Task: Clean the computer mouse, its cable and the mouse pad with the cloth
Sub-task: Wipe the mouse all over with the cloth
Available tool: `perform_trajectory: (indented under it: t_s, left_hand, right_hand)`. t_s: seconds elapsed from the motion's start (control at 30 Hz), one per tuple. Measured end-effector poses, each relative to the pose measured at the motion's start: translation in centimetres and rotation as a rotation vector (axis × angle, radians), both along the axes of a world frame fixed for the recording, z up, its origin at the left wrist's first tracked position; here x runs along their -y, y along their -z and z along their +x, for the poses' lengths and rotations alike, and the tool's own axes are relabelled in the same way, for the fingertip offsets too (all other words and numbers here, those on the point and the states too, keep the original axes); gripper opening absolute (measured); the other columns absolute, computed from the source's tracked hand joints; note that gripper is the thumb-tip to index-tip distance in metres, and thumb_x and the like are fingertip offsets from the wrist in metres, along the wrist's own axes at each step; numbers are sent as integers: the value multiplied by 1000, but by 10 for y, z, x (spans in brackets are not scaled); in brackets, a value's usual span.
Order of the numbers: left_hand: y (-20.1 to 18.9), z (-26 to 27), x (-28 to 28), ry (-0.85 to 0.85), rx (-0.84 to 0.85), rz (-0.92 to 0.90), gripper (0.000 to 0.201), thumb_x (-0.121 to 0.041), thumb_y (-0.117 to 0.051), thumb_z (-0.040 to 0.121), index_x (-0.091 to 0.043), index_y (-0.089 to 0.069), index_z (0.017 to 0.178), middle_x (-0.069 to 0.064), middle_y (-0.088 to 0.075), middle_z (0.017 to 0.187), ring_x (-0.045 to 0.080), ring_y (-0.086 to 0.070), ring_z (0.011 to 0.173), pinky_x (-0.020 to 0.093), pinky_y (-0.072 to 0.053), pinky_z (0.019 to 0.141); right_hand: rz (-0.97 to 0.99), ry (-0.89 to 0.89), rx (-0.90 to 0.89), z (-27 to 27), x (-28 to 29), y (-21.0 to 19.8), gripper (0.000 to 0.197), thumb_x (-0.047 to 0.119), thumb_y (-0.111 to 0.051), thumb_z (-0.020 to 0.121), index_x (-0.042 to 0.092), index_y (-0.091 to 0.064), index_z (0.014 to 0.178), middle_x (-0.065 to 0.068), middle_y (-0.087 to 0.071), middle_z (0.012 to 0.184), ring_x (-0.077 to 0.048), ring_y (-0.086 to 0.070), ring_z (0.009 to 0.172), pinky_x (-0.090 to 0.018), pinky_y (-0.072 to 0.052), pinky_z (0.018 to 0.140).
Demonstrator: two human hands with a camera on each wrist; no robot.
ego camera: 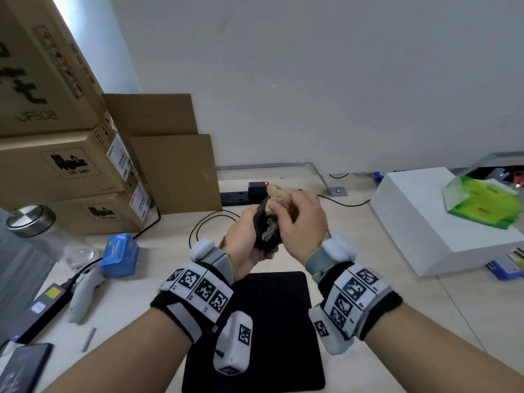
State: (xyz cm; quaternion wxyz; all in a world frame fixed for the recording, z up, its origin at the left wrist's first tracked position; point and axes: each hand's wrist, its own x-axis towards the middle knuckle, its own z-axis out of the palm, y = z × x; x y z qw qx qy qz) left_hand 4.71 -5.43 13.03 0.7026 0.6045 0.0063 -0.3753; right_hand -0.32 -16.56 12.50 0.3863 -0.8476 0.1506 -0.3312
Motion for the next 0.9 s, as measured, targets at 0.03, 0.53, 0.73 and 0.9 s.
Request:
perform_trajectory:
  t_s: [0.03,0.53,0.73,0.9]
  left_hand:
    - [2,3,0,-57,-8,4,53,-47,-38,93,-2,-62,108,19,-68,93,28,-64,77,32,-49,57]
    - [3,5,-11,-26,22,-1,57,-56,-42,86,-7,-65,106,21,-70,98,31,-66,77,40,-54,67]
    - [4,-1,-10,51,44,-31,50,-46,-33,96,-4,-60,98,19,-61,75,25,-54,56,30,-41,48]
    - [2,1,-8,14,41,-14,51,-49,-37,93,-5,-62,101,21,-66,87,31,-62,66,38,-50,55]
  right_hand:
    - [-29,-63,33,-5,-11,0,26,33,-64,84,21,-68,108,-3,-57,96,4,-42,82,-2,-32,76]
    - [-24,-156,51,-9,-11,6,32,43,-60,82,21,-69,104,0,-59,96,-2,-50,88,-6,-37,80]
    - [73,-8,-40,-7,-1,-3,9,32,-65,86,28,-66,94,0,-58,95,-5,-50,87,-9,-37,77]
    - [-47,-102,81,-10,-10,-1,32,41,-60,83,22,-69,107,0,-57,94,-3,-50,83,-7,-38,75]
